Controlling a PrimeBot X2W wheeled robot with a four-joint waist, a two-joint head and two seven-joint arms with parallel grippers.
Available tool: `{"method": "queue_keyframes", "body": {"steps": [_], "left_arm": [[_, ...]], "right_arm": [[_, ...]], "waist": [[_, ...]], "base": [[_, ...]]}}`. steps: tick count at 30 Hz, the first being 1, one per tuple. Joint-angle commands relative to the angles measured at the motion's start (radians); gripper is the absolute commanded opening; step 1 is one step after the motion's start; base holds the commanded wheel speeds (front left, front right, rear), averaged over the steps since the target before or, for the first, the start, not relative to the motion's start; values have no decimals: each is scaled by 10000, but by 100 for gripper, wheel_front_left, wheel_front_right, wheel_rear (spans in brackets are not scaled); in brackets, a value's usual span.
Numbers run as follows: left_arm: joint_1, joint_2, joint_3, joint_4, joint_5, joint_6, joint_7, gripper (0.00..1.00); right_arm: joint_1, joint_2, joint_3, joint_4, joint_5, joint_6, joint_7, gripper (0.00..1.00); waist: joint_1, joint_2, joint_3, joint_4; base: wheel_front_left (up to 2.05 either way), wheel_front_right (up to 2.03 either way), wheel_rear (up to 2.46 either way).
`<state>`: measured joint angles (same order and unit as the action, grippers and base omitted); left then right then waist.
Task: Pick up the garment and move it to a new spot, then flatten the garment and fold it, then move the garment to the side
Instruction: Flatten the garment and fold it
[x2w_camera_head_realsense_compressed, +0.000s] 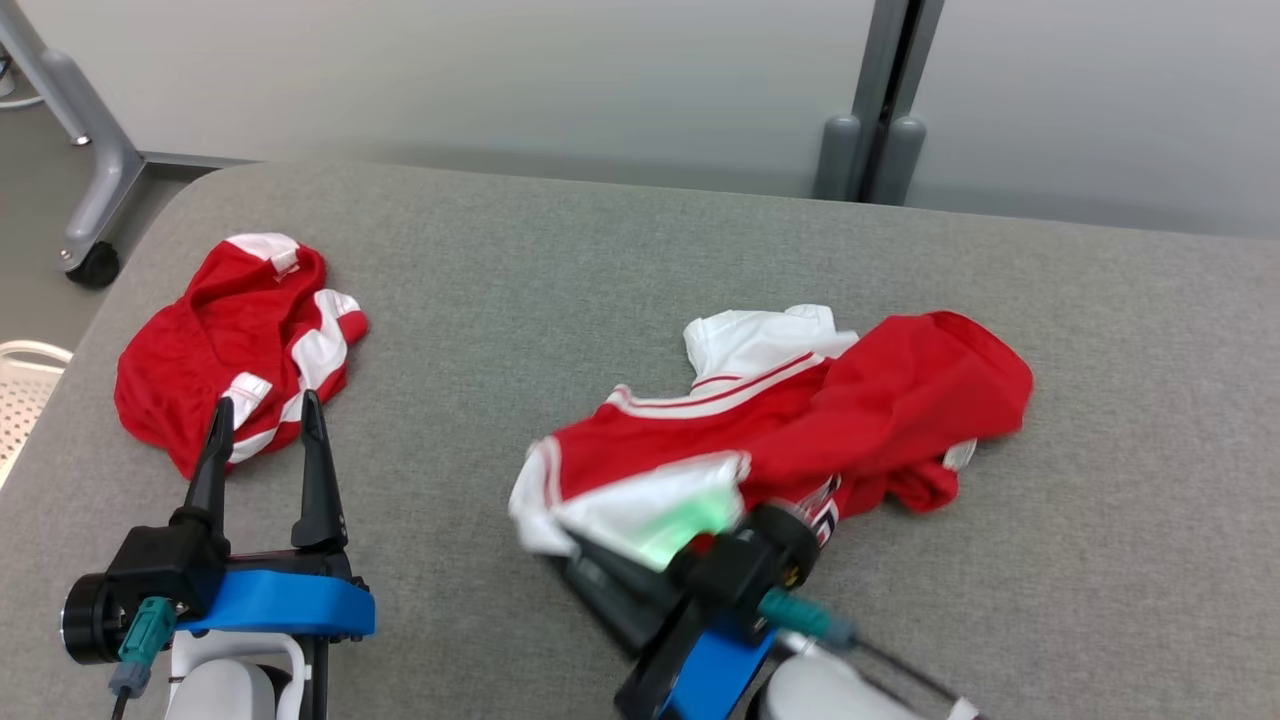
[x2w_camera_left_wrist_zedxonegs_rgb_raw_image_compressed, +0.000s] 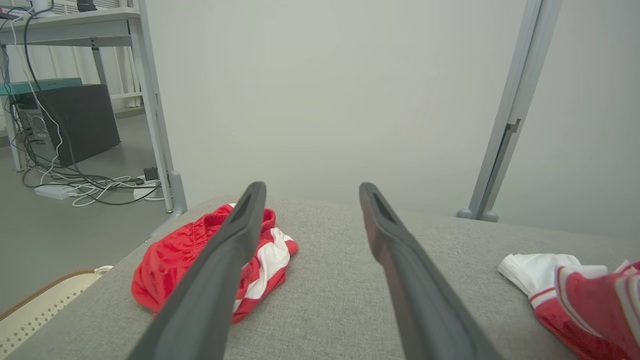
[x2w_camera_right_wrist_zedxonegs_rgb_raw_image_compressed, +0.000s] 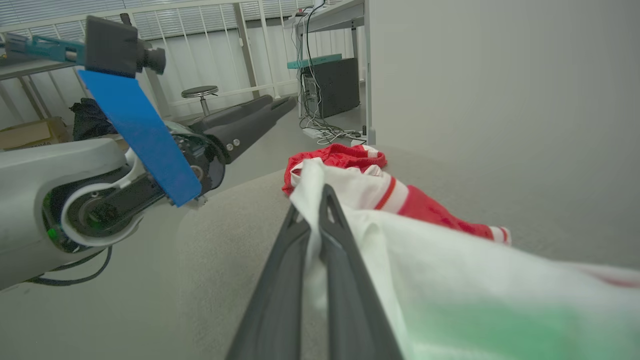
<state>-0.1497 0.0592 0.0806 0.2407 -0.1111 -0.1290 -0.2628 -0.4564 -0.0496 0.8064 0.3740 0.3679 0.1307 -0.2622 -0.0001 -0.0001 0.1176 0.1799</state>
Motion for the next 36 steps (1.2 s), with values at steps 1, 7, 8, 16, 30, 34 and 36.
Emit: {"method": "queue_keyframes", "body": {"steps": [1,7,8,16,30,34,36], "left_arm": [[-82,-17,-24,24,-48,-23,-28,100],[-206,-57,-62,100,-111,-25,-30,100],[-215,-64,-62,121,-113,-25,-28,100],[-43,-82,91,165,-139,31,-30,100],[281,-60,427,5,46,20,-30,100],[442,-56,457,-21,107,12,-28,100],[410,-45,471,-11,115,6,-30,100]], "right_arm": [[82,-31,714,228,247,3,-37,0],[-134,-38,2904,679,1218,3,-31,0],[-249,-28,3149,785,1360,1,-37,0],[-562,-23,3110,795,1621,1,-37,100],[1163,-97,-2993,-1024,-711,1,-38,100],[2060,-114,-5007,-1554,-1347,3,-36,100],[2461,-188,-5752,-1691,-1937,1,-37,100]], "waist": [[1,1,73,112],[1,1,192,318],[1,1,210,333],[1,1,144,10],[1,1,-311,-873],[1,1,-344,-1021],[1,1,-347,-1068]], "base": [[0,0,0],[0,0,0],[0,0,0],[0,0,0],[0,0,0],[0,0,0],[0,0,0]]}}
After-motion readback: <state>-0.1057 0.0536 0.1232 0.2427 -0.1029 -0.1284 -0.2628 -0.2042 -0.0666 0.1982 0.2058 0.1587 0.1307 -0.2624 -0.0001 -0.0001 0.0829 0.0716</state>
